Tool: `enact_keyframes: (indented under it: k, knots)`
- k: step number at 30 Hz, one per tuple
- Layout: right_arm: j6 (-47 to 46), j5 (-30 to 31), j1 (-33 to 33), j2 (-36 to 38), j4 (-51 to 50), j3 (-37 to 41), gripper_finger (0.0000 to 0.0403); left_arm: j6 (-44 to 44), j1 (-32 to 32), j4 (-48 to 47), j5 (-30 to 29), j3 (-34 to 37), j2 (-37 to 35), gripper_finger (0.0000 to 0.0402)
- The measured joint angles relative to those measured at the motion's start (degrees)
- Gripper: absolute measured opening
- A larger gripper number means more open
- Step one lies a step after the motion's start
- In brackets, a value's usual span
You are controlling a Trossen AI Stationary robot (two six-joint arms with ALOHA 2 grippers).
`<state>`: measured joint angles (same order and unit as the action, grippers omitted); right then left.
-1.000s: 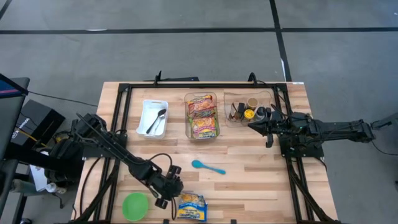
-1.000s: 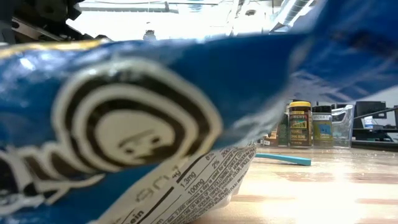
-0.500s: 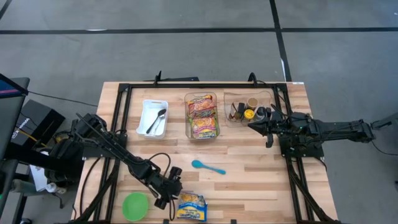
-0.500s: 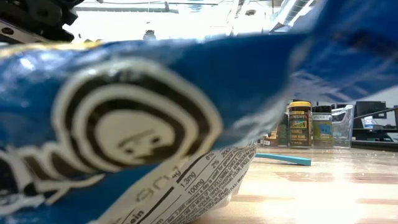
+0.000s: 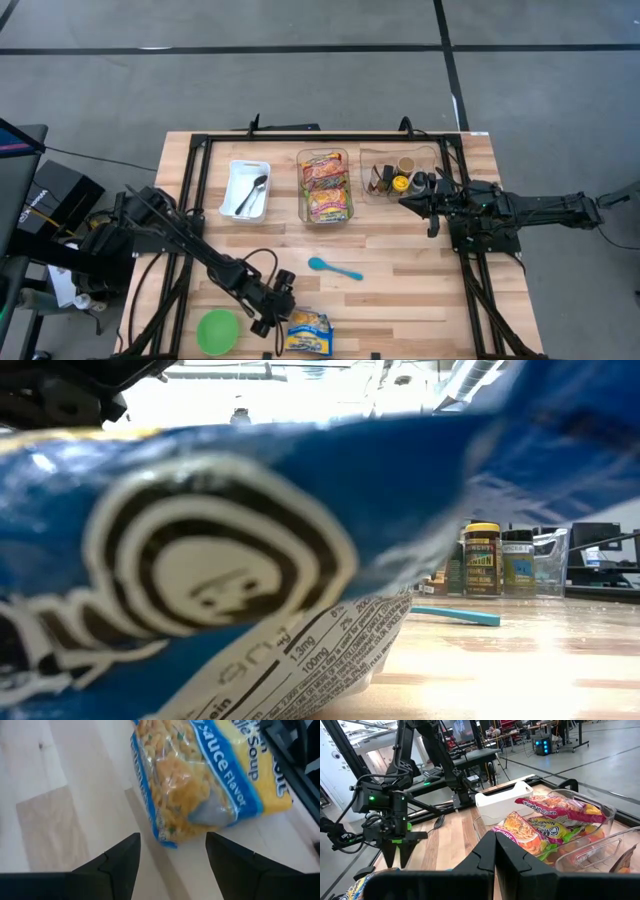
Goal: Pick & Place Food Item
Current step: Put the blue noodle pack into the left transparent bin
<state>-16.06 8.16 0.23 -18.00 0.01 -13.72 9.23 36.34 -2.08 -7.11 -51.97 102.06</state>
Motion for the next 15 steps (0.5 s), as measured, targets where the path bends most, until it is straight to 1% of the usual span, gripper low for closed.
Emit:
enact_keyframes:
  k: [8, 15]
  knots:
    - [0.0, 0.0, 0.0, 0.01, -0.02, 0.0, 0.0, -0.02, 0.0, 1.47, -0.02, -0.72, 1.91, 0.0199]
    - [-0.02, 0.0, 0.0, 0.01, -0.02, 0.0, 0.0, -0.02, 0.0, 1.06, -0.02, -0.72, 1.91, 0.016]
